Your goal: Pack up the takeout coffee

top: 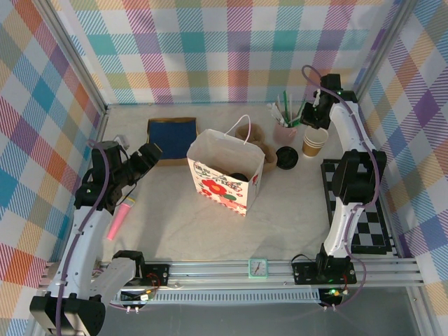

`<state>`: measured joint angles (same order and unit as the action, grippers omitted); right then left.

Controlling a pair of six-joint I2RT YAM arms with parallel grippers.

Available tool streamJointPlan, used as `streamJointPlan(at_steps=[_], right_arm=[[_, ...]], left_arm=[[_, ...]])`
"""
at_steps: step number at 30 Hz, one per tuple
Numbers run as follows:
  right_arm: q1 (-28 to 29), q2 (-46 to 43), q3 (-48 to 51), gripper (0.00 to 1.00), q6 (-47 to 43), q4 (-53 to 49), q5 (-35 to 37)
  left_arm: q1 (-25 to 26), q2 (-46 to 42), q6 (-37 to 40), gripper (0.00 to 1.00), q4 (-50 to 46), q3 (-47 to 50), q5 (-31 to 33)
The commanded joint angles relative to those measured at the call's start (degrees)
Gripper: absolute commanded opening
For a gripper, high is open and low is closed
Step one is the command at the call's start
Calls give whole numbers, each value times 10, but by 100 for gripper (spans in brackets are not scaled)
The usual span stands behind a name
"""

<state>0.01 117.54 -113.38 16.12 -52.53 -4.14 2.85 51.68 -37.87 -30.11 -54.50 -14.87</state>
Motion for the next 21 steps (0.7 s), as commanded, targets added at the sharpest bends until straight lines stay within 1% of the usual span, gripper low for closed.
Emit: streamJointPlan(at_steps=[1, 3, 5, 9, 12, 21], right_arm=[[7, 0, -16, 15, 1, 0, 4], [13, -4, -17, 11, 0, -5, 13], [19, -11, -17, 10, -3, -13, 27], [35, -38, -12, 10, -10, -24, 63], [43, -54, -17, 10, -17, -32, 74], [59, -73, -83, 11, -42, -105, 104]], left_arm=[[-6, 0, 12, 77, -14, -10, 7], [-6, 1, 14, 77, -17, -14, 9], [-6, 1, 17, 76, -20, -19, 12], [-6, 1, 25, 76, -26, -29, 17], [-6, 5, 29, 76, -27, -37, 17], [-6, 7, 33, 76, -23, -47, 18]])
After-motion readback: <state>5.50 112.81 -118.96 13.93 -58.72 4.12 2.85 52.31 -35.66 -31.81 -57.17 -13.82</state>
